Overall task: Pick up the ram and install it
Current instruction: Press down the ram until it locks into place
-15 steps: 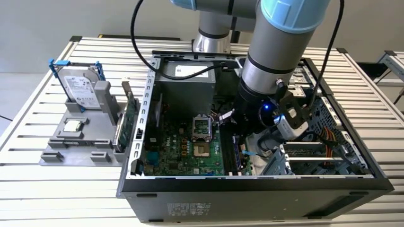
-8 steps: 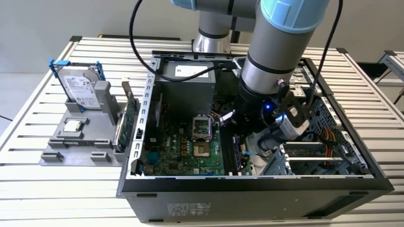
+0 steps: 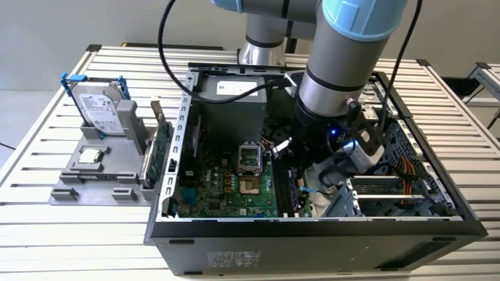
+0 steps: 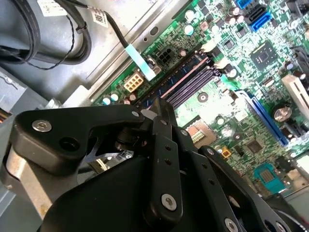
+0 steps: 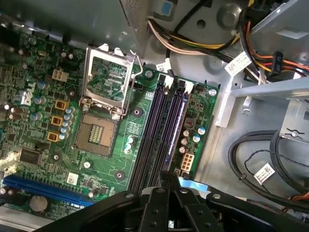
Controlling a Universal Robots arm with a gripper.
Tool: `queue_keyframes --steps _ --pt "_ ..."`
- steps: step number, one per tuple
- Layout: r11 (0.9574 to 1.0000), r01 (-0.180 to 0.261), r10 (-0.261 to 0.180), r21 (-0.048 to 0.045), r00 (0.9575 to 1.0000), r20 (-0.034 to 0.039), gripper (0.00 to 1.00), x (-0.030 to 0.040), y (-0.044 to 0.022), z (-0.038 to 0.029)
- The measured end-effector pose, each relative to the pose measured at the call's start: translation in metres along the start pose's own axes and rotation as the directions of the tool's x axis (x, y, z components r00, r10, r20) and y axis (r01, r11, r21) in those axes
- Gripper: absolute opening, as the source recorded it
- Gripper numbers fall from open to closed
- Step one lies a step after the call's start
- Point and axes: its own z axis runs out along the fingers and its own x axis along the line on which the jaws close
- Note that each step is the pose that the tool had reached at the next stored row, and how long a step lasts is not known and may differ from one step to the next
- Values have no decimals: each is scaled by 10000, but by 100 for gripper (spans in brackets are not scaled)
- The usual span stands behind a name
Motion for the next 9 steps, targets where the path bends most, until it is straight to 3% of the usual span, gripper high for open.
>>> queue_keyframes --steps 9 --pt "9960 892 -892 5 9960 17 0 0 1 6"
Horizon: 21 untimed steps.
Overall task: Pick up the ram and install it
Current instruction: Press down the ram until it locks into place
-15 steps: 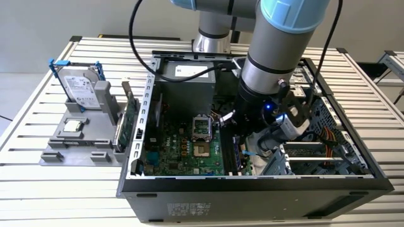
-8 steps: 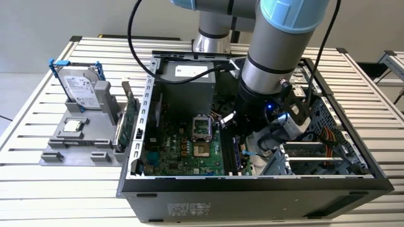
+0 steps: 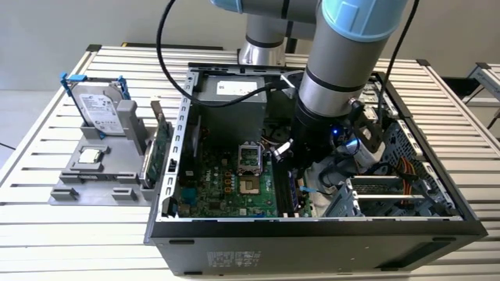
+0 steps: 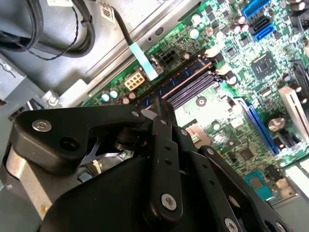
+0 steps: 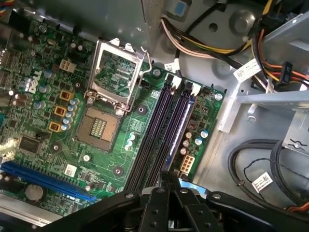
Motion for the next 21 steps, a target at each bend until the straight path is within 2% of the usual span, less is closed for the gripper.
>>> queue_keyframes --steps 6,11,15,18,21 --pt "9977 678 -678 -20 9977 24 0 0 0 7" --pt "9919 1274 -1274 -16 9918 35 0 0 1 8" --pt "9831 1833 -1833 -7 9831 41 0 -2 4 8" --pt "9742 2259 -2259 -1 9741 47 0 -2 6 10" --pt "9634 2682 -2682 7 9633 52 0 -3 7 12"
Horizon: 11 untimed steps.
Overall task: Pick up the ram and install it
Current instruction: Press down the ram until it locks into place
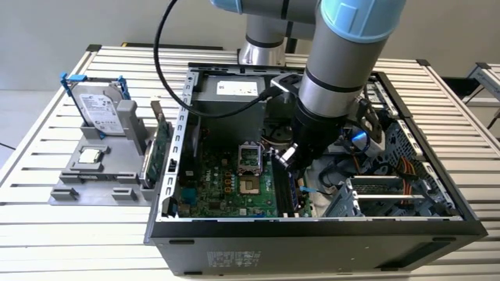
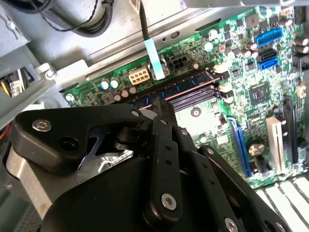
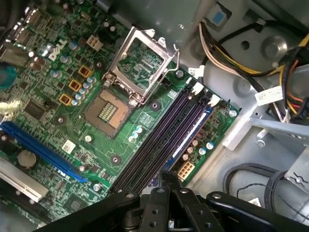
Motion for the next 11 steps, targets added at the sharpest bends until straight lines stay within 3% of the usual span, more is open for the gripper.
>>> queue_keyframes --steps 5,11 --pt "9970 772 -772 9 9970 11 0 -2 2 2" --pt "9858 1678 -1678 19 9858 22 0 -5 6 3"
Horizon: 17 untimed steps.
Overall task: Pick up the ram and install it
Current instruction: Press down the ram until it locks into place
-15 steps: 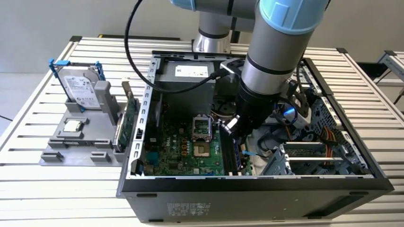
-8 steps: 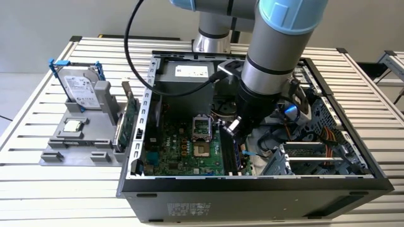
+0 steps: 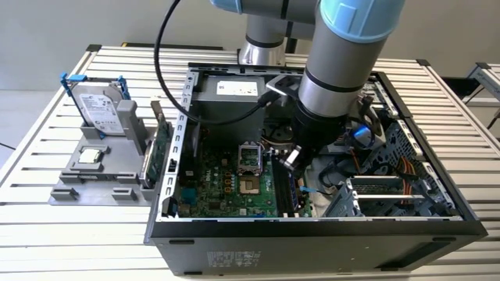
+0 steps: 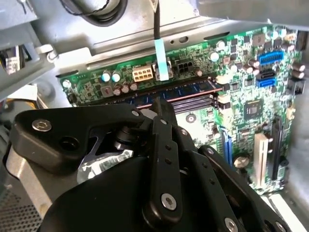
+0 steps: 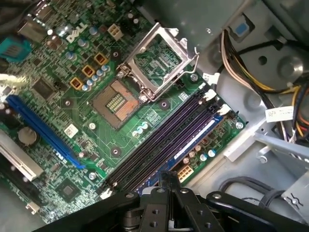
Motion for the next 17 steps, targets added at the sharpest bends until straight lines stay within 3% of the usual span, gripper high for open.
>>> queue_keyframes --steps 3,4,9,12,17 --pt "9993 379 -379 5 9993 4 0 -4 4 0" --pt "9962 874 -874 10 9962 10 0 -11 11 1" --pt "9888 1490 -1490 18 9888 18 0 -24 23 4" --pt "9816 1908 -1908 23 9816 23 0 -30 29 7" --pt "9647 2634 -2634 34 9647 30 0 -36 35 9"
